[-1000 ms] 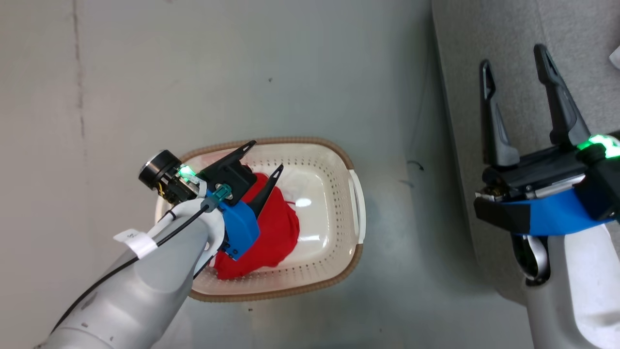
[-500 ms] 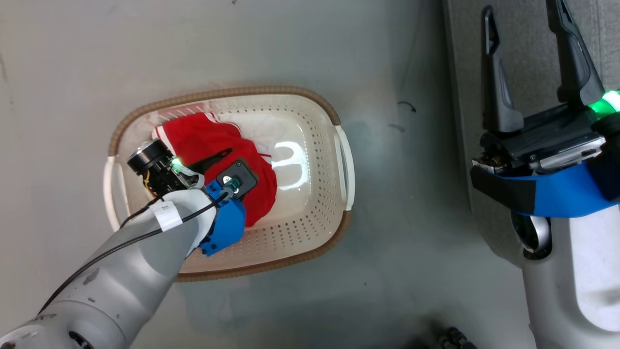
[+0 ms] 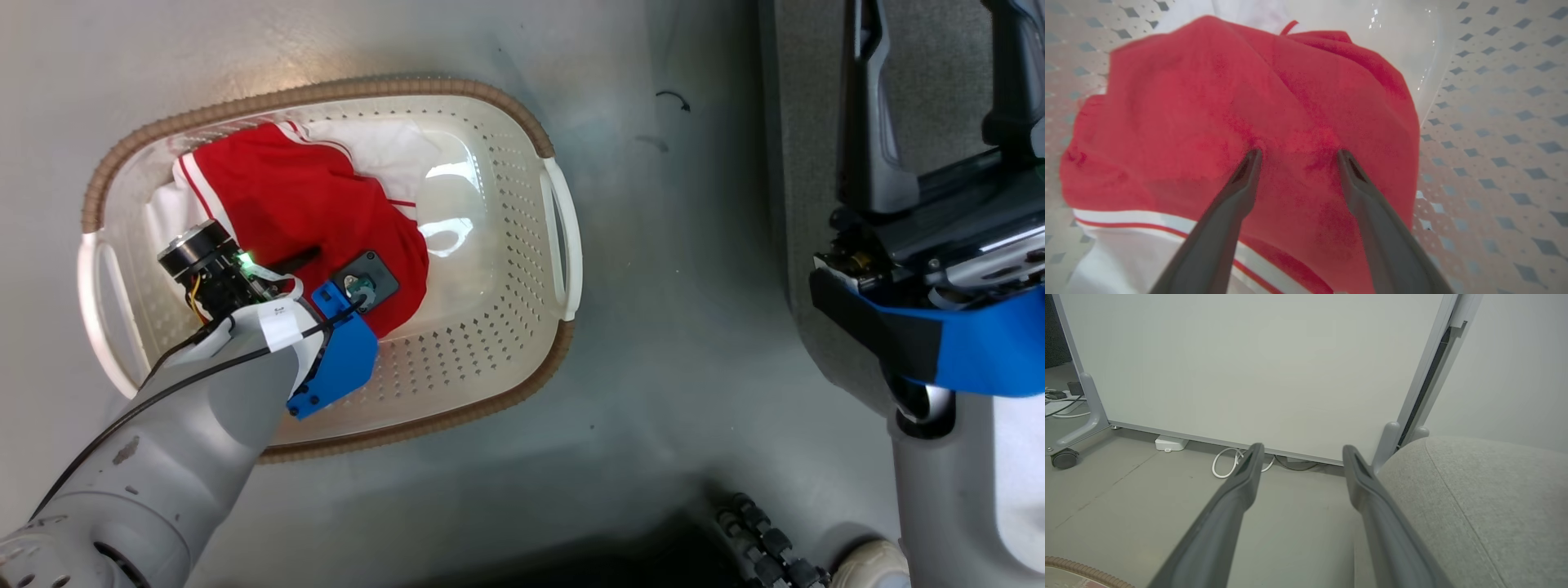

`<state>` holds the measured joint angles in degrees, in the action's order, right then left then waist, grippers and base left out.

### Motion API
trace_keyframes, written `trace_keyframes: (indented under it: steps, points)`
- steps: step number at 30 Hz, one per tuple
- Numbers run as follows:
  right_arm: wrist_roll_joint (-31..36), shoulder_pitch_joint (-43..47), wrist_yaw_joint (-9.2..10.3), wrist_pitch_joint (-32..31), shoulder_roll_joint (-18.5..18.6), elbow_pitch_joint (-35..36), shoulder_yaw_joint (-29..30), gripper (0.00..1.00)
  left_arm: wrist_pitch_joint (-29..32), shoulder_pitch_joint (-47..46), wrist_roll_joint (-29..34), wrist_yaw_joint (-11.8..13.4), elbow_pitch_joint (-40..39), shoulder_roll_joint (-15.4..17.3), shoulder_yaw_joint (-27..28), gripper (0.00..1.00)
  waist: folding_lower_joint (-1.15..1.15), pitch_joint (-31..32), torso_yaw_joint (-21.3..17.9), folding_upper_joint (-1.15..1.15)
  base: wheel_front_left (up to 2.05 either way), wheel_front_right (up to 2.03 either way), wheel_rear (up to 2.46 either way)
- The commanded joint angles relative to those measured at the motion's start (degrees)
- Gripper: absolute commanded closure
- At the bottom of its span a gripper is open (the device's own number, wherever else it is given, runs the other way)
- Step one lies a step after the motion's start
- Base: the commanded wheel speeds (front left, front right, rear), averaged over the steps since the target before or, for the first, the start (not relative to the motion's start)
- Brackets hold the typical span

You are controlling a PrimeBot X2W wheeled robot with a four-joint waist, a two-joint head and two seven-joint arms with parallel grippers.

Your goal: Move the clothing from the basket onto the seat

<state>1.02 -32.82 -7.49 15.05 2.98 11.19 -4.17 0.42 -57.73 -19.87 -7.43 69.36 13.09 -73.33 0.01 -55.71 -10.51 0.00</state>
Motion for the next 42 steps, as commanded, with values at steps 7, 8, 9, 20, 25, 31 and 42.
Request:
trace_keyframes:
  steps: [7,8,9,20,25,31,42]
  points:
    - [-0.05,0.95,-0.02,0.20,-0.12,4.20,-0.17,0.00,1.52,-2.82,1.06,-0.05,0.85,0.74,-0.16,0.00,-0.01,-3.31,-0.93,0.00,0.00,0.00,0.00]
    - [0.17,1.25,-0.02,0.20,-0.13,4.75,-0.10,0.00,1.78,-3.03,1.08,-0.05,1.07,0.83,-0.15,0.00,-0.01,-3.69,-1.10,0.00,0.00,0.00,0.00]
    - [0.29,1.47,-0.01,0.20,-0.13,5.32,-0.01,0.00,2.04,-3.21,0.96,-0.05,1.28,0.87,-0.14,0.00,-0.01,-4.05,-1.26,0.00,0.00,0.00,0.00]
    - [2.28,4.29,-0.02,0.20,-0.14,11.45,0.45,0.00,2.50,-4.55,0.11,-0.05,2.92,0.59,-0.15,0.00,-0.01,-5.44,-1.63,0.00,0.00,0.00,0.00]
    - [2.99,4.98,-0.01,0.20,-0.14,12.48,0.55,0.00,3.67,-5.23,0.31,-0.05,3.46,-0.01,-0.15,1.00,-0.01,-5.65,-1.15,0.00,0.00,0.00,0.00]
    - [3.07,4.45,-0.02,0.20,-0.14,12.21,0.51,0.00,2.67,-5.38,0.44,-0.05,3.48,-0.68,-0.16,1.00,-0.01,-5.65,-0.67,0.00,0.00,0.00,0.00]
    - [2.31,2.83,-0.01,0.20,-0.13,9.89,1.08,0.00,-3.03,-4.60,-2.28,-0.06,1.63,-1.61,-0.15,1.00,-0.01,-2.50,0.87,0.00,0.00,0.00,0.00]
